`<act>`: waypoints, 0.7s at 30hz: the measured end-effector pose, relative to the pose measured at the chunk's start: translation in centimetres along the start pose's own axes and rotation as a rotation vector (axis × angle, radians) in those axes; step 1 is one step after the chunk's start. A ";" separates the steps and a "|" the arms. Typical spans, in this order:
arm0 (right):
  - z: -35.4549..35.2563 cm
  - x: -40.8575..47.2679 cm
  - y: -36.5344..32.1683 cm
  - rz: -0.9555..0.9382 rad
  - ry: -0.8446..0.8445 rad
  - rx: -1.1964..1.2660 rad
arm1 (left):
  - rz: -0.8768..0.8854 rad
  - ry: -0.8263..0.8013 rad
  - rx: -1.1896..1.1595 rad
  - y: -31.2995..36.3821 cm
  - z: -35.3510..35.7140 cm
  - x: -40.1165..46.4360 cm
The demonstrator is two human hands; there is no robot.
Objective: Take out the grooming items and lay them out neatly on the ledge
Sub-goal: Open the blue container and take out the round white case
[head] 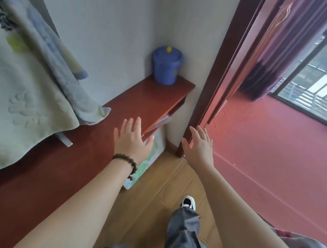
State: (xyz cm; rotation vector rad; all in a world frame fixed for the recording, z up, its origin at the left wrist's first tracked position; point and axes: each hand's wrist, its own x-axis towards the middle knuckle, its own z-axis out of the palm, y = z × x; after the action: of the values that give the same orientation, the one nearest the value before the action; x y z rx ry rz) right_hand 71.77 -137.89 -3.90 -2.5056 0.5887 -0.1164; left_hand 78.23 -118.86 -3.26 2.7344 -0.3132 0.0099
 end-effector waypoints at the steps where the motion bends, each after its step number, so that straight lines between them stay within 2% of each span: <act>1: 0.1 2.1 -0.1 -0.017 -0.010 0.009 | -0.014 0.014 -0.005 0.4 0.5 1.6; 11: -1.1 25.4 1.1 -0.261 -0.117 0.000 | -0.180 0.143 -0.059 7.7 5.1 20.8; 16: -2.4 33.6 0.6 -0.371 -0.158 -0.011 | -0.172 0.181 -0.107 10.5 5.5 27.9; 21: -2.5 37.9 -1.1 -0.415 -0.211 0.088 | -0.102 0.205 -0.221 10.7 4.7 34.1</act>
State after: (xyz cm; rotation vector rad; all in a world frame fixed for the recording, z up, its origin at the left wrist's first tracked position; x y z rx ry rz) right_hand 105.79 -154.81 -2.81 -2.4774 -0.0254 -0.0301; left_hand 108.91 -137.69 -1.89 2.4999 -0.1093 0.2134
